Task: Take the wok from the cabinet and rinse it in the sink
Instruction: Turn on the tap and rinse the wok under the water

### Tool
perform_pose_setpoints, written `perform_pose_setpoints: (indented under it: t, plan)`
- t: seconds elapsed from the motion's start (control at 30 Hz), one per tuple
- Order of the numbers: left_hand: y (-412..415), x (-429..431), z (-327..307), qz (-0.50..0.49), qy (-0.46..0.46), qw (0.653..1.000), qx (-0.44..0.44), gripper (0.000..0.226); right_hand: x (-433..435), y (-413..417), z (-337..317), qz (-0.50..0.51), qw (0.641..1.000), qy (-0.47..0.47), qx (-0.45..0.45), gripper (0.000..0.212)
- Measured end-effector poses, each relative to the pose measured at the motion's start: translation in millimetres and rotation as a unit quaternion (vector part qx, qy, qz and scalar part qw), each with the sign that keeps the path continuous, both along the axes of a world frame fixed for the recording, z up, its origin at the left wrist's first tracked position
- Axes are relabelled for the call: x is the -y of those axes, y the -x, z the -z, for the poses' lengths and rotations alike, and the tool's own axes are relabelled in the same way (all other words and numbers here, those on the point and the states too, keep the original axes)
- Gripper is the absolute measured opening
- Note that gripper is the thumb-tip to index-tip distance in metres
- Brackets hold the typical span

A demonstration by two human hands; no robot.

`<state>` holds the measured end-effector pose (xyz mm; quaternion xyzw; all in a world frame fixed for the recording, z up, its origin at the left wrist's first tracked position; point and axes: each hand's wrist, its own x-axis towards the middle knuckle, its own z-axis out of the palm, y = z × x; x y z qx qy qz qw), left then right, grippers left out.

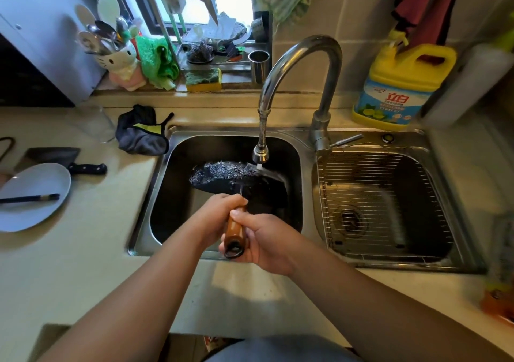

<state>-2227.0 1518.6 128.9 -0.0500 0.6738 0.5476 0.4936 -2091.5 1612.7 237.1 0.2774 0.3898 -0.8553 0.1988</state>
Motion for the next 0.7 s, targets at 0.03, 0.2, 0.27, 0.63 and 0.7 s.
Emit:
perform_pose_setpoints:
  t: [0.03, 0.2, 0.27, 0.63, 0.7]
  plan:
    - [-3, 3, -3, 0.006, -0.014, 1.0, -0.001, 0.015, 0, -1, 0, -0.012, 1.0, -0.015, 0.001, 0.046]
    - [-17, 1, -13, -0.03, -0.032, 0.999, 0.012, 0.015, -2, -8, 6, -0.043, 0.997, -0.066, -0.001, 0.04]
    - [-23, 0, -21, -0.042, -0.042, 0.998, 0.019, 0.022, -4, -9, 9, -0.056, 0.994, -0.094, -0.004, 0.039]
    - [-53, -18, -48, -0.15, -0.027, 0.987, 0.059, 0.017, -17, -12, 23, -0.119, 0.965, -0.232, -0.009, 0.031]
    - [-57, -22, -56, -0.159, -0.003, 0.986, 0.047, 0.018, -15, -11, 24, -0.133, 0.959, -0.248, -0.011, 0.029]
